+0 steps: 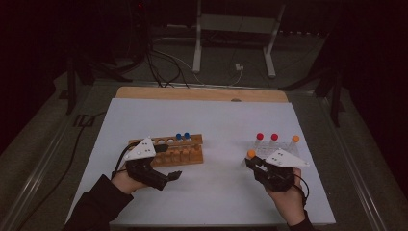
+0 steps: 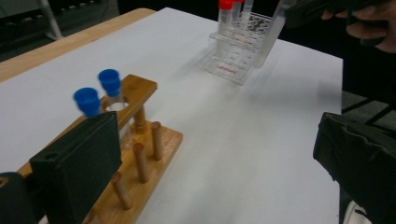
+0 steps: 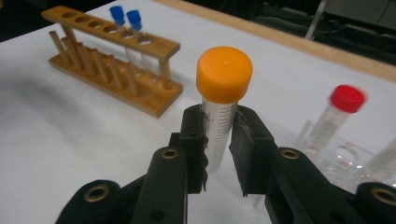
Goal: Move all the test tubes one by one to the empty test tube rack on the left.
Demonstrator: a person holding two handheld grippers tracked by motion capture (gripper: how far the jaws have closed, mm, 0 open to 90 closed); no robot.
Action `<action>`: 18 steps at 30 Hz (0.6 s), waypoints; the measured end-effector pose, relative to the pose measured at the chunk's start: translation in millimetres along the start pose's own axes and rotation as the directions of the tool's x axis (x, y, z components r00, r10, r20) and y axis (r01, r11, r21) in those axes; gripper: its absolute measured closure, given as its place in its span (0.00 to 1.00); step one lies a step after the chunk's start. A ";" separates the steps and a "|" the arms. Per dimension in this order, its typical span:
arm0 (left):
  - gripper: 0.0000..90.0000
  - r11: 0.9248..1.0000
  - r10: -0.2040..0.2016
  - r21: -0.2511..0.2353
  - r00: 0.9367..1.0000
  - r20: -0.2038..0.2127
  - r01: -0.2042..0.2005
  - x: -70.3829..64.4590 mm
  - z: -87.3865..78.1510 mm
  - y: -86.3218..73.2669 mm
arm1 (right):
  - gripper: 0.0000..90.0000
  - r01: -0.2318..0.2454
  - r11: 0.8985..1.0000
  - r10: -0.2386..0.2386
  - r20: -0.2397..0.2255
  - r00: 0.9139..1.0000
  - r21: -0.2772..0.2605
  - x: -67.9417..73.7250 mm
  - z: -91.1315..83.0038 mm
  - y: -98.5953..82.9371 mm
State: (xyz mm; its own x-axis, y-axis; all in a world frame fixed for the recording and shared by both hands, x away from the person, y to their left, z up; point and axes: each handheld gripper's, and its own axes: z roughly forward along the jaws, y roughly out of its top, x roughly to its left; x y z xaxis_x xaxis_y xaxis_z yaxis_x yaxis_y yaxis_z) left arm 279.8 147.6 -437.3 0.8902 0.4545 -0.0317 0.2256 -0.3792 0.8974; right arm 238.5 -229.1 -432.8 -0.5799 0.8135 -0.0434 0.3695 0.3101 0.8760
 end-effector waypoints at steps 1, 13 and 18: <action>0.02 1.000 -0.002 0.001 1.000 0.006 0.002 -0.2 1.7 0.2 | 0.84 -0.001 1.000 0.001 -0.003 1.000 0.004 1.5 1.5 -0.8; 0.03 1.000 0.006 -0.003 0.996 0.087 -0.006 -12.9 22.1 12.7 | 0.84 0.029 0.998 -0.025 -0.067 0.997 0.054 19.7 15.1 -5.3; 0.03 0.999 0.021 -0.028 0.992 0.127 -0.017 -19.1 30.1 28.1 | 0.84 0.033 0.998 -0.028 -0.079 0.996 0.062 22.5 17.6 -5.5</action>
State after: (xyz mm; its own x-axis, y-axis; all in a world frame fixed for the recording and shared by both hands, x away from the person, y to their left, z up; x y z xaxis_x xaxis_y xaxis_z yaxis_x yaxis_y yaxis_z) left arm 281.0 104.1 -424.7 0.9376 0.3407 -0.0688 0.1991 -0.3642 0.9098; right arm 236.2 -203.8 -447.1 -0.6455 0.7632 -0.0303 0.3940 0.3667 0.8428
